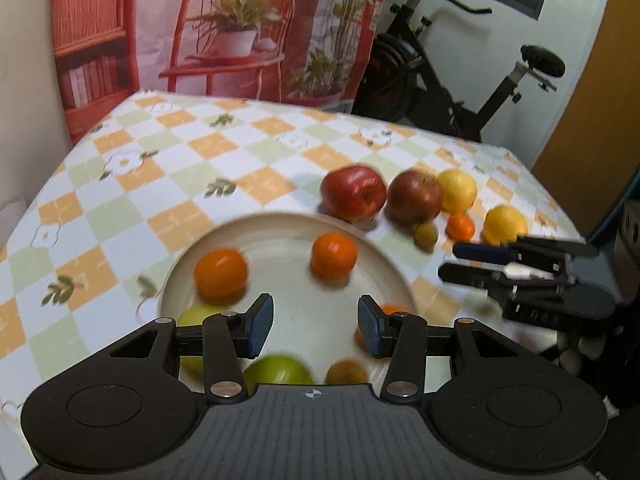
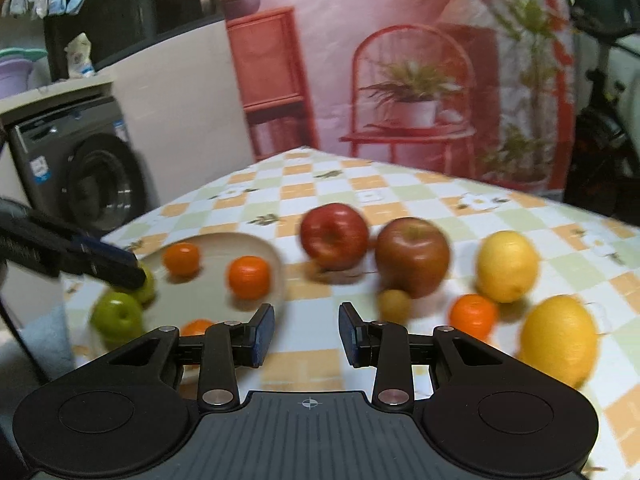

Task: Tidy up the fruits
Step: 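Open the left tool over the plate while the right tool releases the tangerine there, then grasp a small brown round fruit with the left tool while the right tool reaches for a tangerine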

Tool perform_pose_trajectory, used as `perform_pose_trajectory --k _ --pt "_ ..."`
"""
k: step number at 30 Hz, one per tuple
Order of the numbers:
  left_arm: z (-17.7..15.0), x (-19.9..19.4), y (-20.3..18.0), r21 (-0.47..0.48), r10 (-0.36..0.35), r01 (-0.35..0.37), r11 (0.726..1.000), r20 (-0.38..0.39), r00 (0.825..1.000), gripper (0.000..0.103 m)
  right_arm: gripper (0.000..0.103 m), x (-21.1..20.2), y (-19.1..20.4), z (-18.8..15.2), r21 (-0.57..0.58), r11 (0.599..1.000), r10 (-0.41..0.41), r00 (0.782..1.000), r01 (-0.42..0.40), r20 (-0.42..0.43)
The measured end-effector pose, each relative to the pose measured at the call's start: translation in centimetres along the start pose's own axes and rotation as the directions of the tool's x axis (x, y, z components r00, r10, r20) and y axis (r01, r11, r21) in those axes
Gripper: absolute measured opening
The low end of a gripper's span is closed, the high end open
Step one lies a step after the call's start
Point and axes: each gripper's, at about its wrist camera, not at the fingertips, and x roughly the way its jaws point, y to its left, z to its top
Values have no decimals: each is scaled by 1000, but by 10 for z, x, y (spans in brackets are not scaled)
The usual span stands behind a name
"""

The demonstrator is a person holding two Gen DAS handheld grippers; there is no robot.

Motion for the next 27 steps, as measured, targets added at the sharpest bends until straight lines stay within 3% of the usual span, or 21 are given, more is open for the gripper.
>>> perform_pose_trajectory --k 13,20,27 --pt "34 39 -56 67 -73 69 995 60 995 49 33 -12 -45 -20 95 987 -132 991 130 15" --pt "44 75 -82 109 -103 99 989 29 994 45 33 -16 -58 -25 140 980 -147 989 142 22" --pt "43 106 -86 80 -140 143 987 -41 989 41 33 -17 -58 -28 136 979 -160 986 154 36"
